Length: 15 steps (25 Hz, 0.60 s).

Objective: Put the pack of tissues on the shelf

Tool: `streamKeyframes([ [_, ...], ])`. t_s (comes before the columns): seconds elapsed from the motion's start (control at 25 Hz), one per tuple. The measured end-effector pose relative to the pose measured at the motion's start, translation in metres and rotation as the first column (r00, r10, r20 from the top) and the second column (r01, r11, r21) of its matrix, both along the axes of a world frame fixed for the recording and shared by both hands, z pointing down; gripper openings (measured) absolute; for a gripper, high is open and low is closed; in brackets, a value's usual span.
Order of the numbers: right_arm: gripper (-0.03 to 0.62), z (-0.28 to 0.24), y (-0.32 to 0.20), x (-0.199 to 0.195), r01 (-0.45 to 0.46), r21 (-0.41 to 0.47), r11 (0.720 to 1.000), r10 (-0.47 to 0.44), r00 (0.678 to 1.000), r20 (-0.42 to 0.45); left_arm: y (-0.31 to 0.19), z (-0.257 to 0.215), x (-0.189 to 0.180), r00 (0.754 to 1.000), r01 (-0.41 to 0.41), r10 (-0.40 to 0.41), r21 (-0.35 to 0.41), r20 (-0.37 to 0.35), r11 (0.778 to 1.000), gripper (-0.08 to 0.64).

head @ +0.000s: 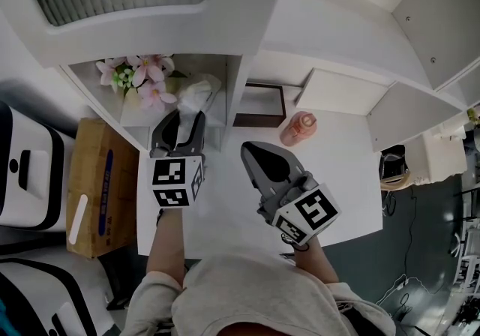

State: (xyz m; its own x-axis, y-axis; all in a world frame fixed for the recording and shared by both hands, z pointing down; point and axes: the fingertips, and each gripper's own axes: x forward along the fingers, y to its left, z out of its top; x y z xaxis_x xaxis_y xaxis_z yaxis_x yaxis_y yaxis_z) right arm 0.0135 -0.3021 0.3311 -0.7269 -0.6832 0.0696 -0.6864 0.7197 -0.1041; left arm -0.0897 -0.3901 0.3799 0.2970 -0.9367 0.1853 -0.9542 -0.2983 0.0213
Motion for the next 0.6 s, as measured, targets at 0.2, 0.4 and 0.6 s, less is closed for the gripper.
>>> streamKeyframes([
  [0.2,0.000,-0.0014,0.0004,0.0040,-0.003,0.002,1.000,0.003,1.000,0.001,-0.0021,-0.0007,0.0023,1.000,-0.006,0.006,0.009,0.021,1.000,0.156],
  [0.4,0.000,-0.0031,0.0018,0.0046,0.000,0.007,1.000,0.000,1.000,0.003,-0.0025,-0.0031,0.0022,0.999,-0.010,0.008,0.035,0.052,0.999,0.217],
  [0.6,0.000,-0.0036,0.0039,0.0056,0.002,0.008,1.000,-0.002,1.000,0.004,0.0008,-0.0051,0.0017,0.999,-0.031,0.030,0.029,0.010,0.999,0.307],
])
